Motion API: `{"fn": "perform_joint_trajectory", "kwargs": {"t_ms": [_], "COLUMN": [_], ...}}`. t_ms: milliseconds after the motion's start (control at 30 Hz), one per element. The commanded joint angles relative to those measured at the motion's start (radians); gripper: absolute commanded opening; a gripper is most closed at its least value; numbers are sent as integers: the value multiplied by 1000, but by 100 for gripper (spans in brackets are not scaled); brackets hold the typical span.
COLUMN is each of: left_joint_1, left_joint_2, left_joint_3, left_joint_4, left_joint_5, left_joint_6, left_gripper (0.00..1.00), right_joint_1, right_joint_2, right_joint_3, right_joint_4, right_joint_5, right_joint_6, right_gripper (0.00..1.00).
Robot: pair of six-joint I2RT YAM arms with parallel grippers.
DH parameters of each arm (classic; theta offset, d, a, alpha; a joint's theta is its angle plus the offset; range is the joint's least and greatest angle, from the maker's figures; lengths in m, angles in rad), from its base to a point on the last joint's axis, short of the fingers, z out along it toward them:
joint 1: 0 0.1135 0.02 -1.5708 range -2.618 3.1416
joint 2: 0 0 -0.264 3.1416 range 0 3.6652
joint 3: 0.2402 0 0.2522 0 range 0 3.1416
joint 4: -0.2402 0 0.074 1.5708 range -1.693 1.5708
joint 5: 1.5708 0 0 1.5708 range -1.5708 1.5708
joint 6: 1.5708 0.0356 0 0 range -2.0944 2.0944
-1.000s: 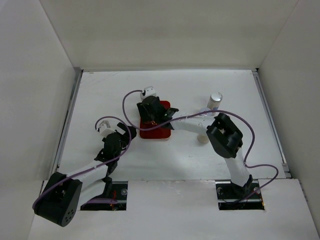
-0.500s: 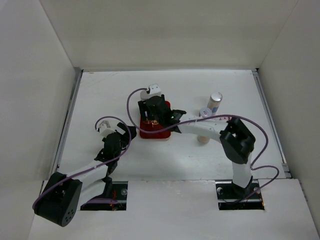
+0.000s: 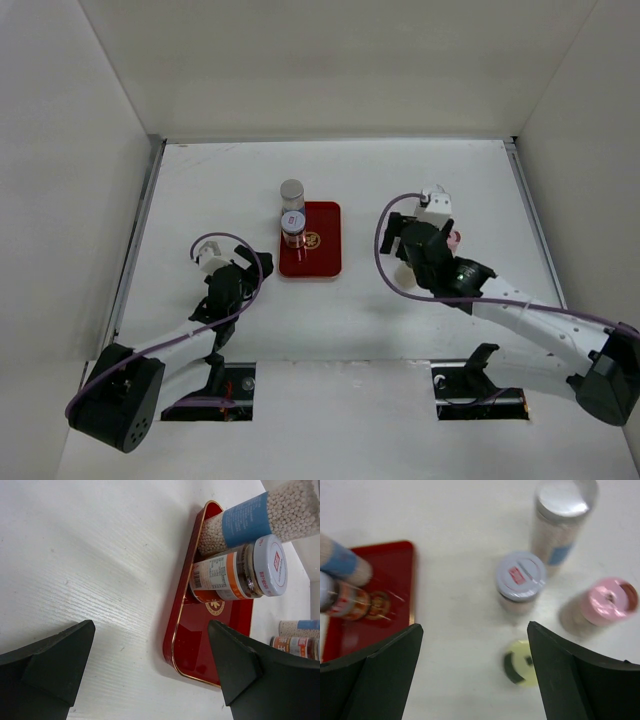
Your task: Organize the condiment bottles
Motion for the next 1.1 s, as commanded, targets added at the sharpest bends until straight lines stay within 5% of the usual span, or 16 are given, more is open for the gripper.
{"fn": "perform_joint_trajectory", "kwargs": {"t_ms": [0,200,500,767,933,1067], "left_joint_1": [-8,0,3,12,11,9], "left_joint_2": [-2,8,27,31,61,70], "left_joint_3": [0,2,6,6,11,11], "left_joint_4": [48,48,48,48,62,79], "left_joint_5": [-6,-3,-1,5,6,17], "left_joint_6": [-10,-8,-8,-8,-10,-10], "left_gripper": [100,100,100,100,100,100], "right_joint_1": [-14,-63,-102,-119,-64,-26], "right_joint_2": [-41,-48,46,89,29,139], "right_joint_3": [-56,-121,-150,-121,1,139], "right_joint_4": [-200,-251,8,17,-43,51], "right_joint_5": [56,18,-17,-34,-31,-86], "right_joint_6": [126,180,75,49,26,-50], "right_gripper": [93,92,81,53,53,53]}}
